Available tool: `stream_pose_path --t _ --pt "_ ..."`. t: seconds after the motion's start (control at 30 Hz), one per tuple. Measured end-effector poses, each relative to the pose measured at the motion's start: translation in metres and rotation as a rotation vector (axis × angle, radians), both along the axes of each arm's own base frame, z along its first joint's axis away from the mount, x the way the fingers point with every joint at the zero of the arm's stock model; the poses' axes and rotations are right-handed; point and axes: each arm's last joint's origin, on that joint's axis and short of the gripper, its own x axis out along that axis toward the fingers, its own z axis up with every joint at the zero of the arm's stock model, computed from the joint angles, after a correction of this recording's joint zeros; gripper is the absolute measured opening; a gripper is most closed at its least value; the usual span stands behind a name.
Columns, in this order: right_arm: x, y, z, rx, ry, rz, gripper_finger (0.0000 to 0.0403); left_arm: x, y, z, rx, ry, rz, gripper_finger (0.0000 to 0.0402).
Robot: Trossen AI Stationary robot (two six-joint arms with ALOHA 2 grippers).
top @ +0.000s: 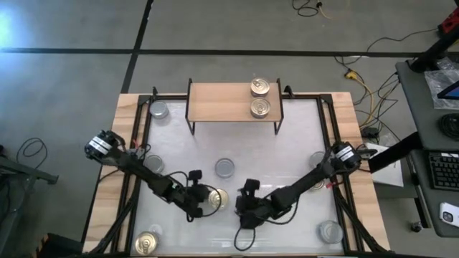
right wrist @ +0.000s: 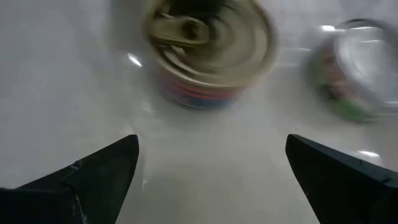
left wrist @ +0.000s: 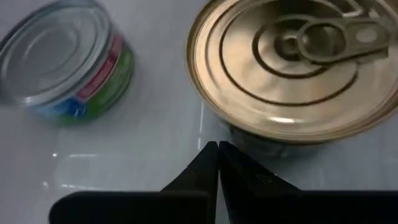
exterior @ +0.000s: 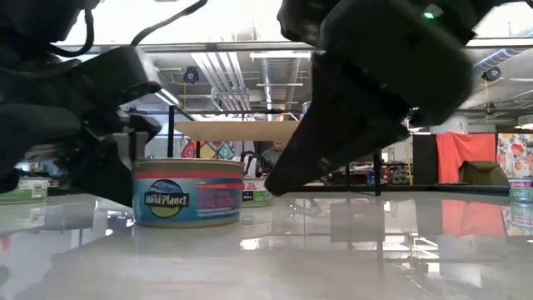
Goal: Stack canned seafood by type on shelf
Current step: Stack the blue tuna can on top of the blue tuna can on the shelf
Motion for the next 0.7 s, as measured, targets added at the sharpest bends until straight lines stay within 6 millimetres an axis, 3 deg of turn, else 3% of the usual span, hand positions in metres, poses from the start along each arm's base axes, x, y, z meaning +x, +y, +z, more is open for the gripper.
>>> stream_pose_path --t 0.17,0.33,0.5,0.7 --pt "-0.006 0.0 -0.02 0.046 -0.069 0.013 0.0398 0.017 -0.01 -0.003 0.044 0.0 -0.029 0.0" --pt "-0.006 -0.006 -0.028 0.048 -0.161 -0.009 0.0398 0.024 -0.014 0.001 0.042 -0.002 -0.059 0.0" --pt "0.002 -0.004 -0.033 0.061 -0.289 0.038 0.0398 0.026 -0.014 0.003 0.011 -0.017 -0.044 0.0" --pt "0.018 -0.008 -0.046 0.063 -0.294 0.024 0.0398 0.026 -0.015 0.003 0.006 -0.026 -0.04 0.0"
